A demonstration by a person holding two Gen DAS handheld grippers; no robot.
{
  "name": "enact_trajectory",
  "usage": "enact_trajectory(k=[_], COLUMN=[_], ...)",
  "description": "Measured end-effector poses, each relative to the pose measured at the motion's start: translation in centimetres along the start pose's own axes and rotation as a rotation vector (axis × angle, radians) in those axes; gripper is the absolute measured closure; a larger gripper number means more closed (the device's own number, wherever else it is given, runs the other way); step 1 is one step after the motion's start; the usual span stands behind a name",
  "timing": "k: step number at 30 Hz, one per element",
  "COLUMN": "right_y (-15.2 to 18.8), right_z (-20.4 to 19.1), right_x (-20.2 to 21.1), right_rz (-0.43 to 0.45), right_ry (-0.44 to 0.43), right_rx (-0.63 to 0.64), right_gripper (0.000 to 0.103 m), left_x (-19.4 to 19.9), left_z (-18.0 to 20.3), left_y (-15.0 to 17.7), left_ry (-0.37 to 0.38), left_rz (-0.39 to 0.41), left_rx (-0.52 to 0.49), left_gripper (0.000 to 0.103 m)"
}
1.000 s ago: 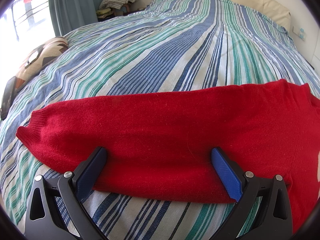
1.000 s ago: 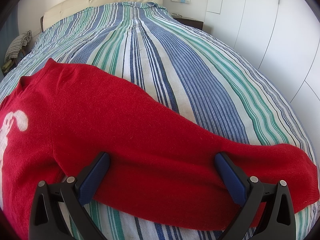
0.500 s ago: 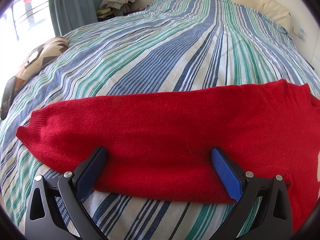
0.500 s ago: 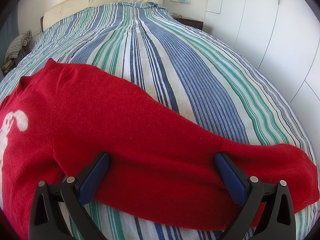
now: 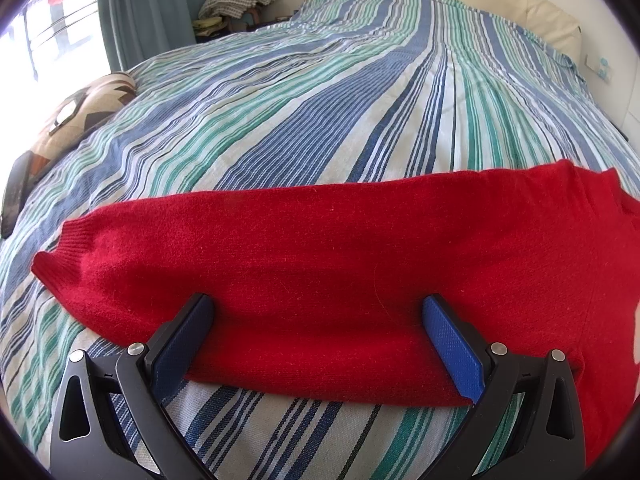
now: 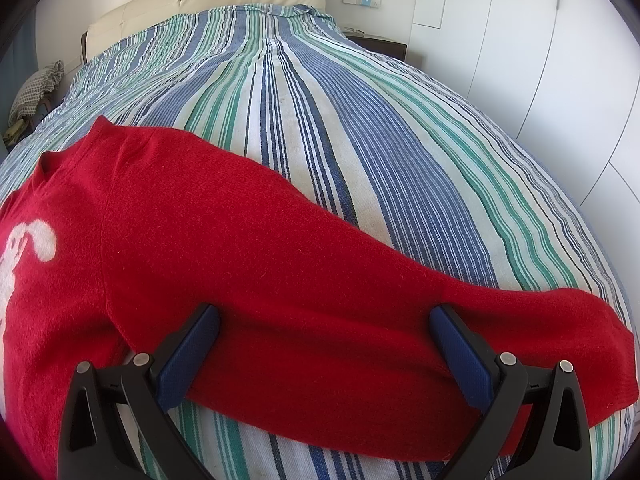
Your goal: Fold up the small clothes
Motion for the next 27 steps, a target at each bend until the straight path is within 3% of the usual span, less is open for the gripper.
enact_trajectory(k=[27], right_y=[-0.02], right_z=[-0.02], right_x=[0.04], right_rz=[0.000], right_ry=[0.001], right_rx=[0.001], right_gripper=[0.000], left_x=[0.01], left_z=[0.18], left_y=[0.00], left_ry=[-0.006], left_rz=[-0.001], left_rx=[-0.005], left_gripper=[0.000])
Point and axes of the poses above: each gripper's, at about its wrist camera, not at the fingertips, and x roughly against the way its jaws point, z to its right, y to its underside, the point moved 6 cm from there along -x, roughly the way its jaws point, and after that the axes turned 1 degree about y, right-handed, at the moved point
